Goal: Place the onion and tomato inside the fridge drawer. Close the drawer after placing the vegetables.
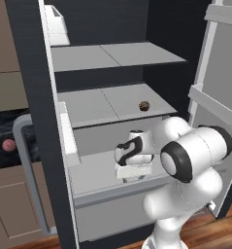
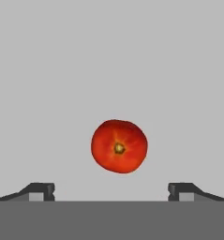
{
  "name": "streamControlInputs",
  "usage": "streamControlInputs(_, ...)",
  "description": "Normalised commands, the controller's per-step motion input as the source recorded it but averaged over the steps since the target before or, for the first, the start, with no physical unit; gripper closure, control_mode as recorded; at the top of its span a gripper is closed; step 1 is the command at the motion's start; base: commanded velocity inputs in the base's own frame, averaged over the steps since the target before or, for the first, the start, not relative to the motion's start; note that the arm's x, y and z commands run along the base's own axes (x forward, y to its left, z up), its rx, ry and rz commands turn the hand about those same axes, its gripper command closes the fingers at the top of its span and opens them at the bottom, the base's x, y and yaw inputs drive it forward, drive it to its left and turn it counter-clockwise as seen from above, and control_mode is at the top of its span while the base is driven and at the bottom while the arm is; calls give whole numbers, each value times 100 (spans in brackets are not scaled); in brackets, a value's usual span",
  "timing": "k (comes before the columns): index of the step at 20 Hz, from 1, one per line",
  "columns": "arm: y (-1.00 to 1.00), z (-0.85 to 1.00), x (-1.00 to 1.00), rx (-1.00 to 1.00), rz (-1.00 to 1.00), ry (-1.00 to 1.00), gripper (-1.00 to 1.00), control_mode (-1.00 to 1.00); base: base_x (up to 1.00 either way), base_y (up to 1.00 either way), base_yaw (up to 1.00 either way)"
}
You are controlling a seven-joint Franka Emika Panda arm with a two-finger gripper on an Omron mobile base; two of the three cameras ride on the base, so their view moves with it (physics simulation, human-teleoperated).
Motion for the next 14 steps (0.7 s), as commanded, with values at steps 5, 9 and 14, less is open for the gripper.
streamControlInputs(5,-1,100,-35,0,0,-33,-100,-100,0,0,0)
streamControlInputs(9,-9,100,-48,0,0,-33,-100,-100,0,0,0)
streamControlInputs(14,-10,77,-68,0,-1,-24,-100,-100,0,0,0)
